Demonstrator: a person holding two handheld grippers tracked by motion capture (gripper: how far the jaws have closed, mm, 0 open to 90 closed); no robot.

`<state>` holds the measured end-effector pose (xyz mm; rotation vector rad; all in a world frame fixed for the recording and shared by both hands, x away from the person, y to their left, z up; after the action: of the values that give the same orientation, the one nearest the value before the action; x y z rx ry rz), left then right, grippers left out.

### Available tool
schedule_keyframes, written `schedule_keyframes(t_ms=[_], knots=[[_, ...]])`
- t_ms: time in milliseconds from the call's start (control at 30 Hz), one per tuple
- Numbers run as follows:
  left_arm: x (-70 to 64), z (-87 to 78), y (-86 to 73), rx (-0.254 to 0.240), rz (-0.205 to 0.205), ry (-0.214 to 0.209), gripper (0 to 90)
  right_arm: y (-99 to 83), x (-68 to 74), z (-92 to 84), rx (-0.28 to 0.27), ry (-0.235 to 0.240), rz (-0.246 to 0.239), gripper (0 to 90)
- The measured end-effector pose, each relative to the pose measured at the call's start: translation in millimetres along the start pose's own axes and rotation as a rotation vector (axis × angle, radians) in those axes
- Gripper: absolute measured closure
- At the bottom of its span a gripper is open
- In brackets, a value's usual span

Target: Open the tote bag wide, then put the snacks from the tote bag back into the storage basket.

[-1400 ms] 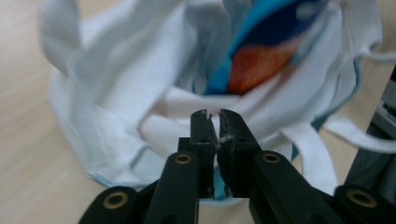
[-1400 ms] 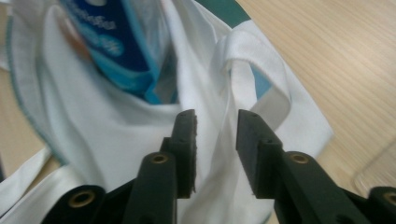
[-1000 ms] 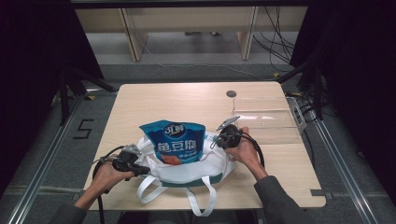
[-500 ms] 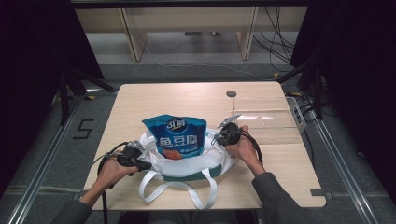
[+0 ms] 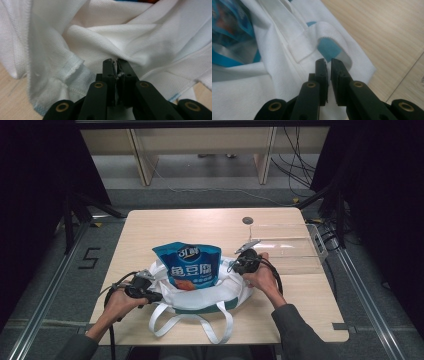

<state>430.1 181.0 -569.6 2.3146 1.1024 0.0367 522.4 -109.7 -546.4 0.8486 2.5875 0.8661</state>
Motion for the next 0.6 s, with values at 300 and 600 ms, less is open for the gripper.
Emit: schedule_keyframes(t_ms=[300,600], knots=[[-16.5,-33.4,15.0,-0.167,-0.080,-0.039,54.7,12.4,8.7,-37.3,-0.100,0.023,0.012,72.3],[-29.2,-51.1,6.5,-0.223,-0.098,0.014,33.9,17.5,13.9,-52.7,-0.097,0.027,-0.053,50.9]])
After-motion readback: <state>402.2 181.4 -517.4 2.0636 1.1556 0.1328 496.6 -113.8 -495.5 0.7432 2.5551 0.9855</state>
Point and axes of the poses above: each handheld gripper's, and its own axes: z roughly forward along the jaws, y roughly out of its top, x roughly to its left, the point moved 10 cm from there along z, roughly forward along the jaws, and after that the axes turned 9 degrees about -z, right-handed, at the moved point
